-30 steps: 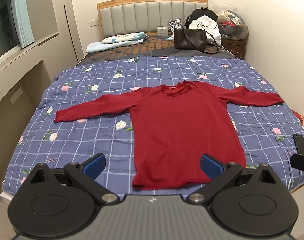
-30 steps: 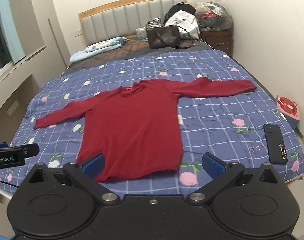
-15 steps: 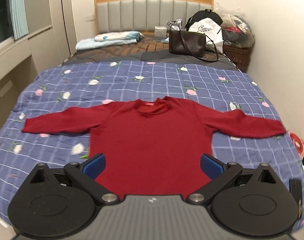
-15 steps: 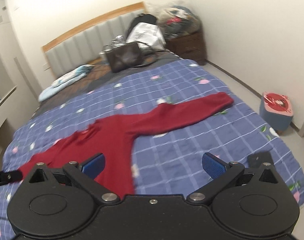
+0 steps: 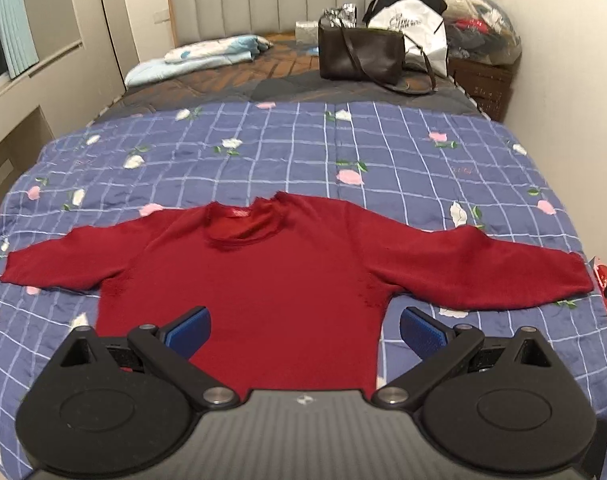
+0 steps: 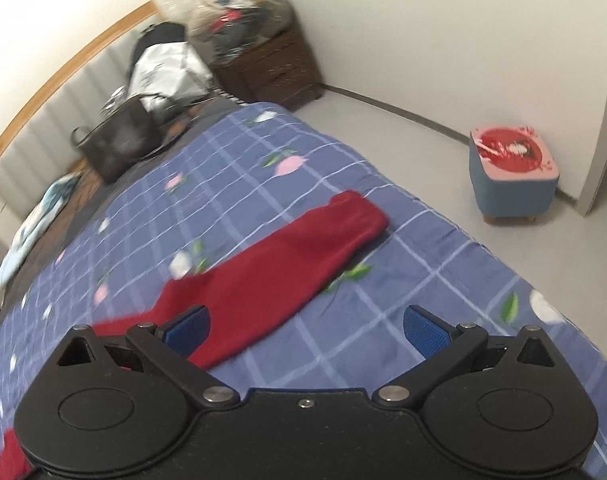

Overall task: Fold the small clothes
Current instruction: 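Grasp the red sweater's sleeve cuff with the right gripper and lift it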

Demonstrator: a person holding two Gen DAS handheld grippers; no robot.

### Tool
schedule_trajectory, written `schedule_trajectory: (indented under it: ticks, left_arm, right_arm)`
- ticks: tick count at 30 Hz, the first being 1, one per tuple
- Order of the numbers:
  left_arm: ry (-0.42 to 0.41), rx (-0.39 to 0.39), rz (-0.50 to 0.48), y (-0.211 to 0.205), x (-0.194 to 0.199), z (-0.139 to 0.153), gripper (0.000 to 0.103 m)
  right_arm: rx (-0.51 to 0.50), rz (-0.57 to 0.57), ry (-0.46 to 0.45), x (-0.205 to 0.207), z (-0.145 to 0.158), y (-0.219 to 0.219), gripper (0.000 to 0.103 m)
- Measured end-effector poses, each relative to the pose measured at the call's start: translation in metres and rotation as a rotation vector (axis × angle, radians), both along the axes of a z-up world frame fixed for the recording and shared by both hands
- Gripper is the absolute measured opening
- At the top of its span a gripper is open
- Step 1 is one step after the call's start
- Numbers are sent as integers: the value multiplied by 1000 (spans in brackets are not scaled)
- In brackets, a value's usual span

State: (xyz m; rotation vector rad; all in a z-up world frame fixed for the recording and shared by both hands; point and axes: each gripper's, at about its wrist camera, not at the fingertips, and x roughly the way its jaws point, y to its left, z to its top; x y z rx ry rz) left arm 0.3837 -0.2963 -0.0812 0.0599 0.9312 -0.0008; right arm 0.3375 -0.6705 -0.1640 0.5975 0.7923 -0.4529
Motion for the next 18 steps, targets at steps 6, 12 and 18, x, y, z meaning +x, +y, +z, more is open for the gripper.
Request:
schedule_trajectory:
  ticks: [6, 12, 18]
  left_arm:
    - [54, -18, 43, -13, 25, -27, 103]
    - [76, 0, 62, -8, 37, -33, 103]
    - [71, 31, 124, 6, 51, -26, 103]
  right_arm:
    - [36, -104, 47, 55, -55, -48, 91]
    - [104, -215, 84, 85, -90, -76, 65]
    - [121, -292, 129, 103, -109, -88, 46]
